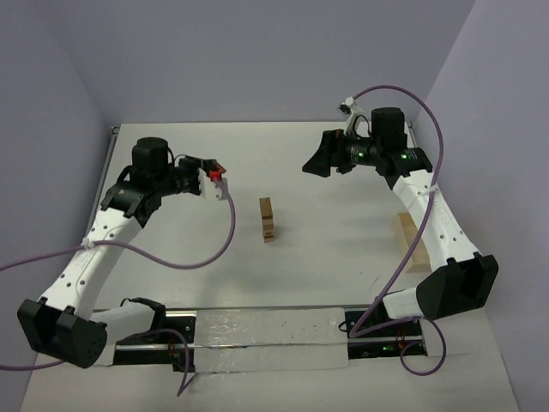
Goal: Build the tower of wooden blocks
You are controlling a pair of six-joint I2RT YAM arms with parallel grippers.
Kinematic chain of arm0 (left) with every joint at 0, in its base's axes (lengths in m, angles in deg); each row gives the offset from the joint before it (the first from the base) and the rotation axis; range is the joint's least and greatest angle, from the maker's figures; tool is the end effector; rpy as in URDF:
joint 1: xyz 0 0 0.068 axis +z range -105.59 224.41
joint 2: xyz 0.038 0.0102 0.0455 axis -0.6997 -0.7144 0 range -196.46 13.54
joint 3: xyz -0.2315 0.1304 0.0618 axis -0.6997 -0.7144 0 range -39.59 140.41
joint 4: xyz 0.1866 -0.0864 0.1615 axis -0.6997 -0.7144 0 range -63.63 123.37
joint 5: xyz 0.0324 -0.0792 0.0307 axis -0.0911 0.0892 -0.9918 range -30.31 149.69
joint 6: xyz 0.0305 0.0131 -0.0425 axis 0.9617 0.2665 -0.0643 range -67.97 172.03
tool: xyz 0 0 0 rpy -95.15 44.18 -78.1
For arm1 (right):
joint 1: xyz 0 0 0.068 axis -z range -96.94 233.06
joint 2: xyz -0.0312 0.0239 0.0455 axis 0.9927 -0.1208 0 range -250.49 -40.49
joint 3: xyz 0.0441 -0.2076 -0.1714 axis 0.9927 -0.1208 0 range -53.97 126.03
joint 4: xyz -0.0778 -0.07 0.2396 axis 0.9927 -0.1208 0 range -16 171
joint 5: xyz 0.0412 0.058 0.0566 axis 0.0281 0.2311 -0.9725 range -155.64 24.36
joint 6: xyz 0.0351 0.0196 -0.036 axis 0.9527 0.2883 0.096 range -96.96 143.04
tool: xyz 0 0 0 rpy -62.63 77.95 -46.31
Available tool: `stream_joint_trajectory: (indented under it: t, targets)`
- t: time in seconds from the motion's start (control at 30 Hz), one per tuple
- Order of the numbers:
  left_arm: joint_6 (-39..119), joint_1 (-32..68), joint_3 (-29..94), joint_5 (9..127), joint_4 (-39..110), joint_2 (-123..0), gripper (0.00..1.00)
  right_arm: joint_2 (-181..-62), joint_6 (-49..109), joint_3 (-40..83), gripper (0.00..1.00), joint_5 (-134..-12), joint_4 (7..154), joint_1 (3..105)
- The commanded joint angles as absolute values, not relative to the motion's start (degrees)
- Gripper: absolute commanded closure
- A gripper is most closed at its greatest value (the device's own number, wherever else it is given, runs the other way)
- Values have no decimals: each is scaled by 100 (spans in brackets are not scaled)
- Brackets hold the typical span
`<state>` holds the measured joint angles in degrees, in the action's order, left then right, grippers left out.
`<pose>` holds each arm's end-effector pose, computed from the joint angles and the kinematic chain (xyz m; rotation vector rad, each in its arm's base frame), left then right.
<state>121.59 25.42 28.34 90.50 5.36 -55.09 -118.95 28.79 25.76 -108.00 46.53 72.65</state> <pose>0.2411 -0.1022 0.3660 1.6053 1.1862 0.0077 0.2856 0.0767 0.3826 -0.5202 2.0609 0.9564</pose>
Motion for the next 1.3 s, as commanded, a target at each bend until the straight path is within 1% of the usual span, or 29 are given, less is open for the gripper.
stream_joint_trajectory:
  t: [0.0, 0.03, 0.07, 0.2, 0.27, 0.33, 0.4, 0.5, 0.97, 1.13, 1.27]
  targets:
    - [13343, 2235, 2466, 9522, 343, -5014, 100, -11715, 3518, 2734, 7, -11241, 5321, 6730]
    - [13441, 2140, 2407, 9528, 227, -4938, 100, -11671, 3513, 2719, 7, -11165, 5398, 6519]
    - [13542, 2014, 2288, 9522, 102, -4842, 100, -11587, 3454, 2648, 7, -10797, 5470, 6232]
    - [13569, 1483, 2005, 9432, 109, -4546, 100, -11657, 3352, 2755, 7, -10057, 5507, 5245]
    - [13550, 1320, 1958, 9402, 118, -4502, 100, -11776, 3366, 2858, 9, -9886, 5480, 5119]
    - [13518, 1155, 1902, 9369, 196, -4441, 100, -12002, 3452, 2939, 12, -9670, 5503, 4850]
    - [13380, 1084, 1912, 9388, 329, -4403, 100, -12030, 3594, 2850, 14, -9614, 5775, 4697]
    - [13149, 1042, 1981, 9430, 500, -4397, 100, -12019, 3628, 2668, 14, -9536, 6001, 4481]
    - [12983, 820, 1770, 9432, 776, -4172, 100, -12354, 3888, 2560, 15, -9857, 6350, 4153]
    - [12941, 799, 1719, 9467, 850, -4101, 100, -12373, 4006, 2399, 18, -10222, 6543, 4155]
    - [12894, 798, 1728, 9481, 880, -4082, 100, -12386, 4057, 2369, 23, -10435, 6637, 4149]
